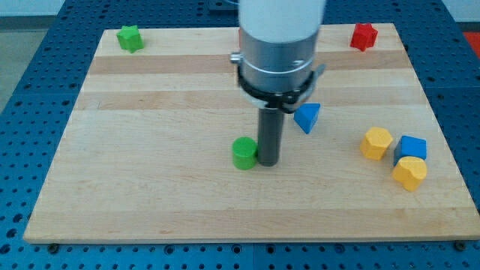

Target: Move the green circle to the left center of the board

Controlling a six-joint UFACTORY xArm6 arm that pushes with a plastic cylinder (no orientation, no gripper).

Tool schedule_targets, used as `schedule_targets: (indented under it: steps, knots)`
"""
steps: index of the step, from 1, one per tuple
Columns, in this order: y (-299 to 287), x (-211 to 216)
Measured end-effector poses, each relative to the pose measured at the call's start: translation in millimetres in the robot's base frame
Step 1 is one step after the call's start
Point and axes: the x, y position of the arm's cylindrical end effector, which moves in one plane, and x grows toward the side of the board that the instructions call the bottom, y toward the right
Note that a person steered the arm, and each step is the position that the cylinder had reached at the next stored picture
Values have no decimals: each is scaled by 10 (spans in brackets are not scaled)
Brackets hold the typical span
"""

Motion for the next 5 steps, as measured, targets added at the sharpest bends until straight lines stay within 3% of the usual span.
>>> schedule_targets:
  steps: [5]
  knots:
    - [-1376,-131]
